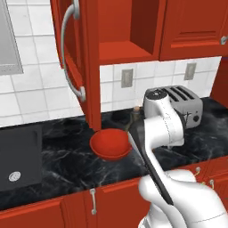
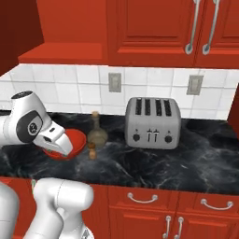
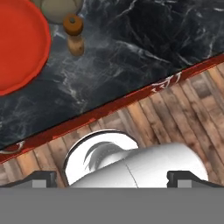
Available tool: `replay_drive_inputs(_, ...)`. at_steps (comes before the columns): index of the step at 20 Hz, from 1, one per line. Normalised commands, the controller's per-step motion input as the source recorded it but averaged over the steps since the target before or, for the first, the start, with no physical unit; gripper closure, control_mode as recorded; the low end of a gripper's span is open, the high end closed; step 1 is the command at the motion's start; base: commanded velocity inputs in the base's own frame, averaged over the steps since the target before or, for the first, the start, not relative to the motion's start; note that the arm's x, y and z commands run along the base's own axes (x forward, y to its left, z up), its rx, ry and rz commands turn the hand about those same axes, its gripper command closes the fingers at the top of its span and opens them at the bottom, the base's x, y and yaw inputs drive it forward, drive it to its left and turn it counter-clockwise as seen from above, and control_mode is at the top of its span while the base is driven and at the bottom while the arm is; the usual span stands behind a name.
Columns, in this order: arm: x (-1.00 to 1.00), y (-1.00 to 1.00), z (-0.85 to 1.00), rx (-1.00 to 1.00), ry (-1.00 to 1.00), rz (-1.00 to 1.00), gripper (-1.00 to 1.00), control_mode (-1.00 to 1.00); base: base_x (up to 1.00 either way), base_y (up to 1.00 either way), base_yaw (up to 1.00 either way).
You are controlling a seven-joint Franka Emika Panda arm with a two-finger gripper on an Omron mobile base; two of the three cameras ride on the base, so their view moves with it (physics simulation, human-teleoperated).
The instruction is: Retrieve the bottle and the shaker from the cabinet and place them next to the mixing bowl on the counter. Then add garlic from the fridge to the mixing bowl.
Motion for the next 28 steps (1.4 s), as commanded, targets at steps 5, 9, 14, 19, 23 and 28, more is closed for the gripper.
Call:
replay_drive_inputs(5,0.00,0.00,0.00,0.00,0.00,0.00,-1.00,1.00,-0.37,0.01,-0.59)
replay_drive_inputs(9,0.00,0.00,0.00,0.00,0.00,0.00,-1.00,1.00,-0.44,-0.05,-0.59)
replay_drive_inputs(14,0.00,0.00,0.00,0.00,0.00,0.00,-1.00,1.00,-0.22,-0.46,-0.46)
replay_drive_inputs(19,0.00,0.00,0.00,0.00,0.00,0.00,-1.00,1.00,0.00,-0.17,-0.59)
replay_drive_inputs(23,0.00,0.00,0.00,0.00,0.00,0.00,-1.00,1.00,0.00,-0.04,-0.96)
replay_drive_inputs(28,0.00,0.00,0.00,0.00,0.00,0.00,-1.00,1.00,0.00,-0.06,-0.97)
